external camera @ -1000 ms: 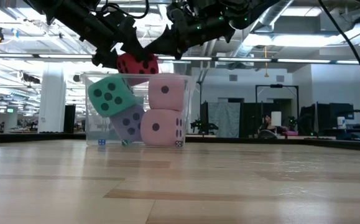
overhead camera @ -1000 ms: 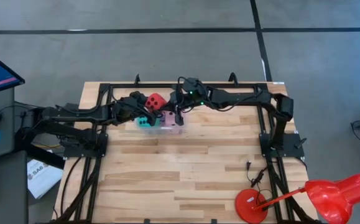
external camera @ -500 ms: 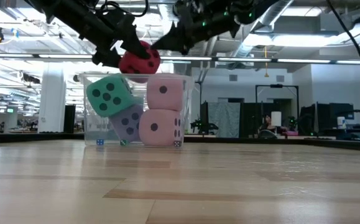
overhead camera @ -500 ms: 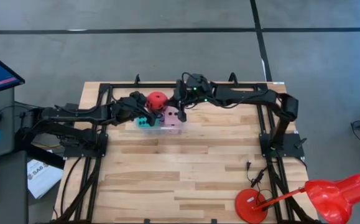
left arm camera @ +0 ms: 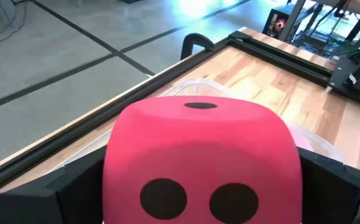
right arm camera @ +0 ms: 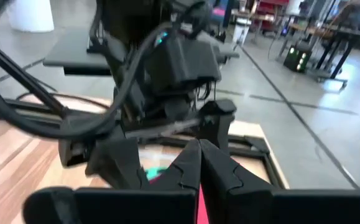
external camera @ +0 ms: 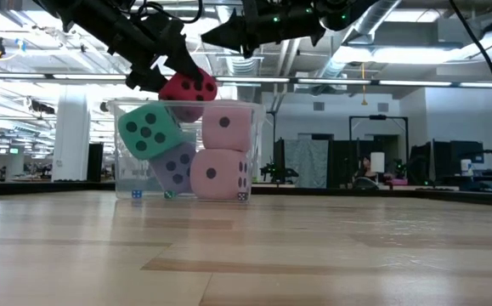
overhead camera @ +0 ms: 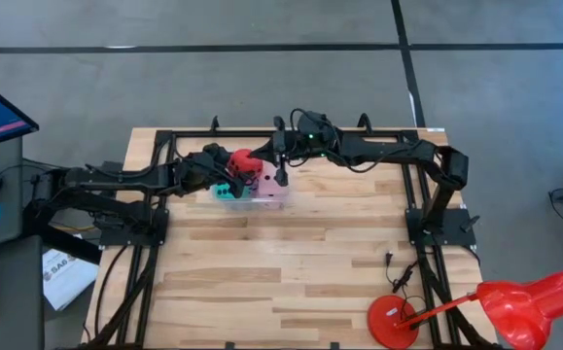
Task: Pick & Place Dice
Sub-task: Put the large red dice into the transparent container
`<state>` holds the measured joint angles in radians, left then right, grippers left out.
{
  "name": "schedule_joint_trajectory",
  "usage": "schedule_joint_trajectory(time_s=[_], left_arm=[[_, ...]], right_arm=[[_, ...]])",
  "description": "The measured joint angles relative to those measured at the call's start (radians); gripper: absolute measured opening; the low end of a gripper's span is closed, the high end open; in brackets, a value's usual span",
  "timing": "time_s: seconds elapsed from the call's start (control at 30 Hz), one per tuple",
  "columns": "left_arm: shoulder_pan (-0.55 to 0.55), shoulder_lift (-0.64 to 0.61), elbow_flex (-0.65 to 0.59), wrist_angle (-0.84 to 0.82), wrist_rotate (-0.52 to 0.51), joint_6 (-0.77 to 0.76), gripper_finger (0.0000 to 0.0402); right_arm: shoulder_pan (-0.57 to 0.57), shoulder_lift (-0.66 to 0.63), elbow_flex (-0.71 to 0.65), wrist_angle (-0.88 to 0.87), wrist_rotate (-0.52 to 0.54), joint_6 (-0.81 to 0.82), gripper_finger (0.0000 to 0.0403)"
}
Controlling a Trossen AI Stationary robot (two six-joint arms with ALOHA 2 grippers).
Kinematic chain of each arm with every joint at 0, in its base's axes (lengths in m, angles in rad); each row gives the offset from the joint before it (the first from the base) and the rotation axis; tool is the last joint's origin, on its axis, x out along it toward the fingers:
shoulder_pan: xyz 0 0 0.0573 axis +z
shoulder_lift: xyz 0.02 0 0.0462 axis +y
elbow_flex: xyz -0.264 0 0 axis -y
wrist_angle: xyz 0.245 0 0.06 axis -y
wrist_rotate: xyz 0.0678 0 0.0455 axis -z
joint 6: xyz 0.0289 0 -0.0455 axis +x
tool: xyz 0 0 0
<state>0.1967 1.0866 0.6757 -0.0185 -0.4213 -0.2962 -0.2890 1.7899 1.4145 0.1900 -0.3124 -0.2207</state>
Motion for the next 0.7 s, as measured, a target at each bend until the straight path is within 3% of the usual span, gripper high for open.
schedule_joint_trajectory(time_s=[0.7], left_arm=[[0.001, 0.001, -0.002, 0.092, -0.005, 0.165, 0.0392]], right_arm=[[-0.008, 0.0, 0.001, -0.084, -0.001, 0.001, 0.0]])
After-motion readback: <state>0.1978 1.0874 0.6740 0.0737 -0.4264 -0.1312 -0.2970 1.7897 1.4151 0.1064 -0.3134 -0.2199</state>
